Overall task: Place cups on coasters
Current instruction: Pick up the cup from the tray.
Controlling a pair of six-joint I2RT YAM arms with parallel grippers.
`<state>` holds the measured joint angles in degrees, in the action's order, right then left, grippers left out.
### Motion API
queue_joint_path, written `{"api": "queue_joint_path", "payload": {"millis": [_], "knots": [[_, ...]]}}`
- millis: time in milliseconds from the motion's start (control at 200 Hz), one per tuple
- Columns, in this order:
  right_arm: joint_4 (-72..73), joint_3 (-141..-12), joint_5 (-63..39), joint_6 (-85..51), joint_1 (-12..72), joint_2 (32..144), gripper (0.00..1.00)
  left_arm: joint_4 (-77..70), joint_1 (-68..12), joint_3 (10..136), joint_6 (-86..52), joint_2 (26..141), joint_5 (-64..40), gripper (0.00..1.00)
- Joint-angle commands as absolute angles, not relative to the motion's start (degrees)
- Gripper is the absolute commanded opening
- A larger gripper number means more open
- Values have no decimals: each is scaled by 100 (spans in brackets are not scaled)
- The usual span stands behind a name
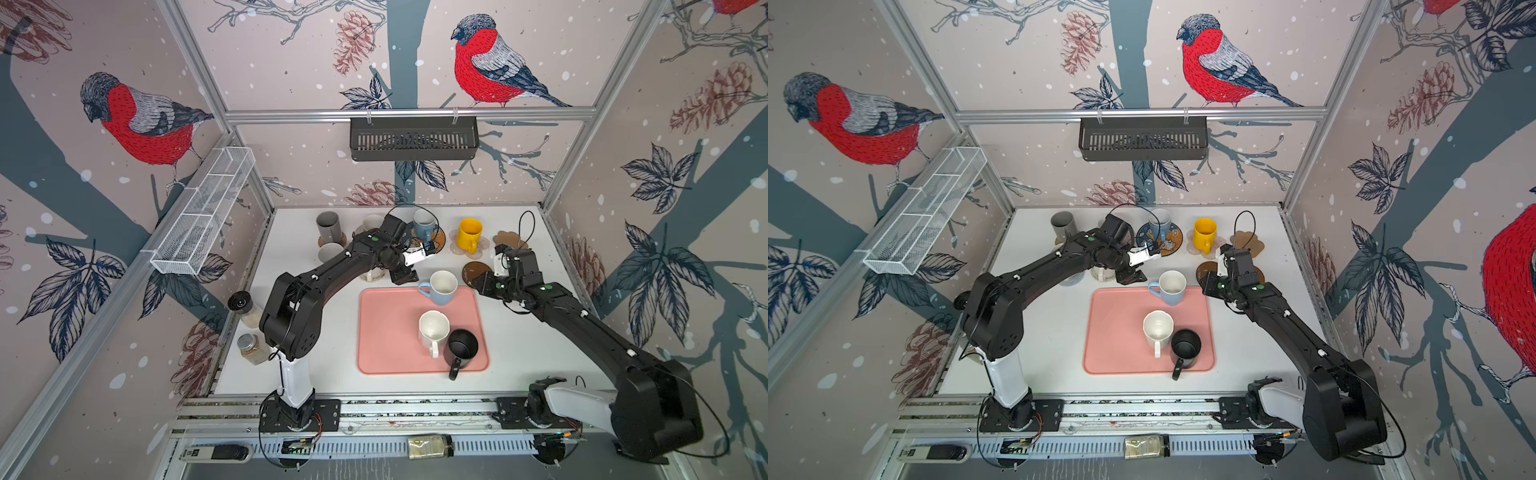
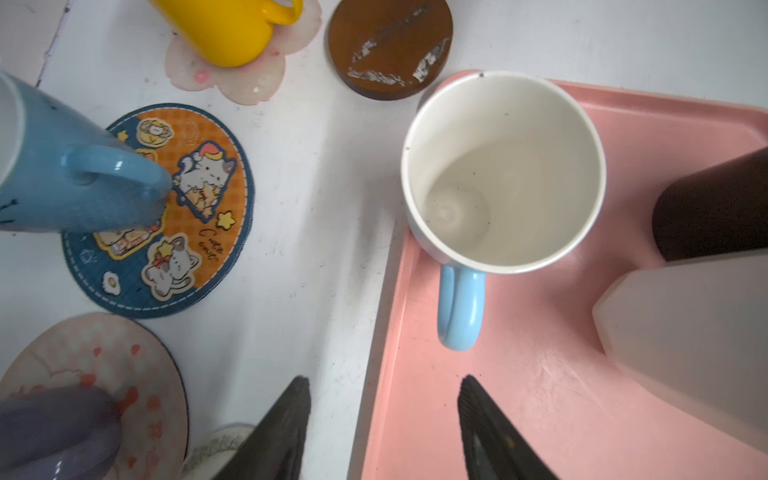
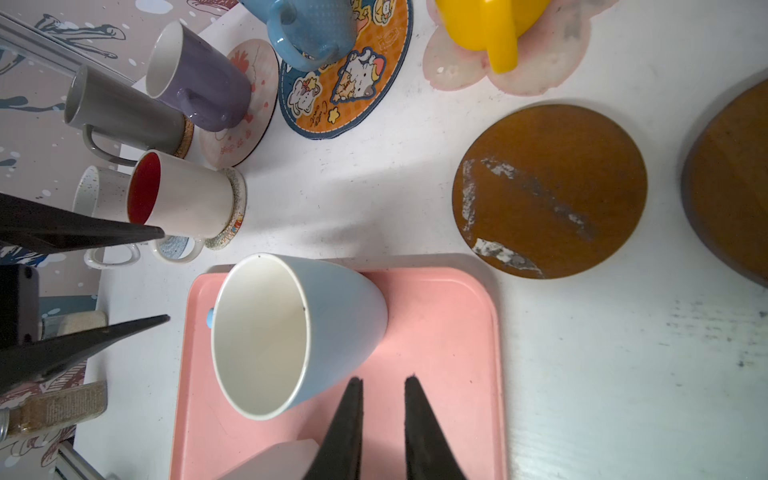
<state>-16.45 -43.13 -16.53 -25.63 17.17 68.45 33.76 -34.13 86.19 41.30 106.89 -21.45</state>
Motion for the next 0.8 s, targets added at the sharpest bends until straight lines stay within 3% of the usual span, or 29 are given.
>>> {"api": "queue_joint_path", "payload": {"millis": [0, 690, 795], "knots": [[-1644, -4289, -1900, -2560, 1632, 6750, 21, 3438, -3444, 8666, 4607, 10757, -2362, 59], [-1609, -4228, -2057, -2479, 1371, 6759, 21, 3862, -3735, 8966, 4702, 11459, -2755, 52], [-1600, -4211, -2048, -2482, 1371, 6750, 21, 3856, -3753, 9009, 4651, 11552, -2747, 44]]}}
